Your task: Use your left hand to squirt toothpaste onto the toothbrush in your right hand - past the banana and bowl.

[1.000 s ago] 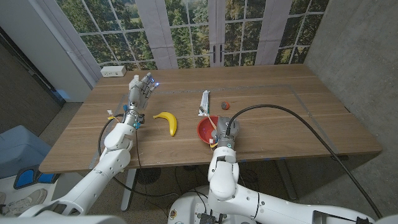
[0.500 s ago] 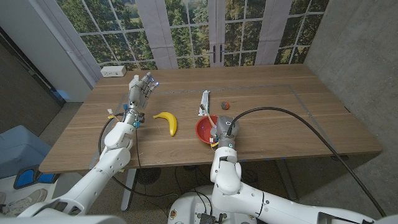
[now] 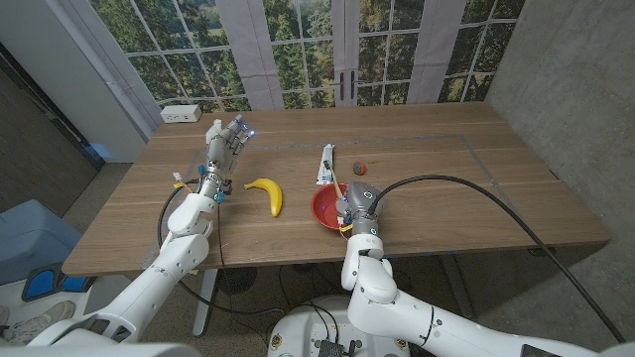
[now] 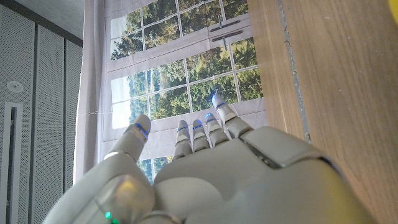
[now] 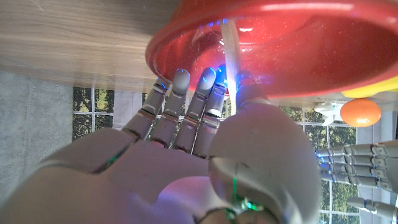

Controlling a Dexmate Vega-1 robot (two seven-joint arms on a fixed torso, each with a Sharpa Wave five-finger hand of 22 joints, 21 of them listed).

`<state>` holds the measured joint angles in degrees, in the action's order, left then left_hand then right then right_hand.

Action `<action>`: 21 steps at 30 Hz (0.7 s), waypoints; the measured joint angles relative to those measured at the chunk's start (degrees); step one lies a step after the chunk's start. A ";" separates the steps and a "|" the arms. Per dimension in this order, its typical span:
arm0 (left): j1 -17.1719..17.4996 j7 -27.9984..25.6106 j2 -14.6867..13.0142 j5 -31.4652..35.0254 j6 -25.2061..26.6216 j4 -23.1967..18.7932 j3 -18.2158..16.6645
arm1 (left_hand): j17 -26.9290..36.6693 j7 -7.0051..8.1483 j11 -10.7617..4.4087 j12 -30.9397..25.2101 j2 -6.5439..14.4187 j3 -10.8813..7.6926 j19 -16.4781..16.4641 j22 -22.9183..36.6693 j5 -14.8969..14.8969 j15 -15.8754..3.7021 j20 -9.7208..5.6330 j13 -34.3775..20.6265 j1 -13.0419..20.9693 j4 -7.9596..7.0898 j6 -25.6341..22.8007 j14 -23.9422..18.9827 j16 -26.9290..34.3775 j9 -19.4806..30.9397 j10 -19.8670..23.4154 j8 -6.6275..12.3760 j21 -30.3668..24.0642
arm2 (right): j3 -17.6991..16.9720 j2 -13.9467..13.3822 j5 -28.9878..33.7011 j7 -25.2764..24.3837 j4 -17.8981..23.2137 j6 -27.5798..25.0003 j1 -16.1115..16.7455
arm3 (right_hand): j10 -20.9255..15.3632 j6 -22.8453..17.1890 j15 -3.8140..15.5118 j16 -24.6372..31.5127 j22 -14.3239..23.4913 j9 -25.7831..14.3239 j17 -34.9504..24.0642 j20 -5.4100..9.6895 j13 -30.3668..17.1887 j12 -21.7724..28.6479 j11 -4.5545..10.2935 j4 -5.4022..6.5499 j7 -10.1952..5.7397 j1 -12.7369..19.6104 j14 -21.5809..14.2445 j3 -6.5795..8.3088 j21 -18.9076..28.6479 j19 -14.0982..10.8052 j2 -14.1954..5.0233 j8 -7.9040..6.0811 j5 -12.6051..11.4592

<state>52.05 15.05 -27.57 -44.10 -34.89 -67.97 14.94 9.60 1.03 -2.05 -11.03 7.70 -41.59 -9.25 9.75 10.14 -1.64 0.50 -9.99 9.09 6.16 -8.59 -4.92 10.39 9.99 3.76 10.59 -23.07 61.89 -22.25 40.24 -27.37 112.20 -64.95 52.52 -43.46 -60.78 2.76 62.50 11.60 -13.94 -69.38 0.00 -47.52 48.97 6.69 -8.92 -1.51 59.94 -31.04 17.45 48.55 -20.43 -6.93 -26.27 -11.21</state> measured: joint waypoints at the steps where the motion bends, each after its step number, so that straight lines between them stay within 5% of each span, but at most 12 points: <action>1: 0.00 -0.07 -0.02 0.02 0.02 -0.03 0.02 | 0.00 0.05 0.00 0.00 0.00 0.00 0.00 0.00 0.00 0.23 0.00 0.00 0.00 0.46 0.03 -0.23 0.00 0.00 0.00 0.00 0.15 | -0.12 -0.03 -0.24 -0.36 0.05 0.38 0.09 | 0.15 0.07 0.00 0.00 0.00 -0.05 0.00 0.00 -0.14 0.00 -0.15 0.07 0.15 -0.08 0.00 0.22 0.00 0.00 -0.08 -0.01 -0.08; 12: 0.42 -5.27 -1.82 3.49 3.23 -3.35 0.76 | 0.03 1.09 -0.82 -0.66 -2.05 0.34 -1.33 0.00 0.00 0.81 1.33 -0.23 3.25 4.24 -1.58 -3.73 0.48 0.03 2.51 0.45 1.44 | -4.42 -1.21 -3.73 -6.16 1.97 7.03 3.39 | 0.16 -0.30 0.00 0.68 -0.01 -0.94 -0.80 -0.41 -1.72 1.30 -0.17 -0.16 1.12 -0.15 0.00 0.46 0.24 0.40 -0.15 -0.89 -0.10; 21: 1.37 -13.53 -4.92 8.63 10.26 -10.03 1.74 | 0.14 0.41 -0.92 -1.56 -4.12 0.41 -2.05 0.27 0.00 -0.16 2.05 -0.57 7.27 4.78 -3.37 -8.33 1.37 0.30 6.26 1.12 2.35 | -8.17 -2.13 -6.12 -9.79 3.36 12.42 6.11 | -0.14 -0.51 0.00 1.11 -0.01 -1.74 -1.06 -0.63 -2.11 1.78 -0.48 -0.39 1.53 -0.14 0.00 0.70 0.67 0.18 -0.14 -0.96 -0.49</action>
<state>53.42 1.52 -32.49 -35.47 -24.64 -78.00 16.69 9.75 1.44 -2.96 -12.59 3.58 -41.19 -11.30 10.02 10.13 -1.79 2.55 -10.56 16.36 10.95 -11.96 -13.25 11.75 10.29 10.02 11.71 -20.72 53.72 -24.39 34.12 -37.16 115.57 -52.54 58.63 -43.59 -61.28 2.76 63.60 11.60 -15.67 -70.44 -0.63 -49.63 50.75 6.21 -9.31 0.02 59.80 -31.03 18.15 49.21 -20.25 -7.07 -27.23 -11.70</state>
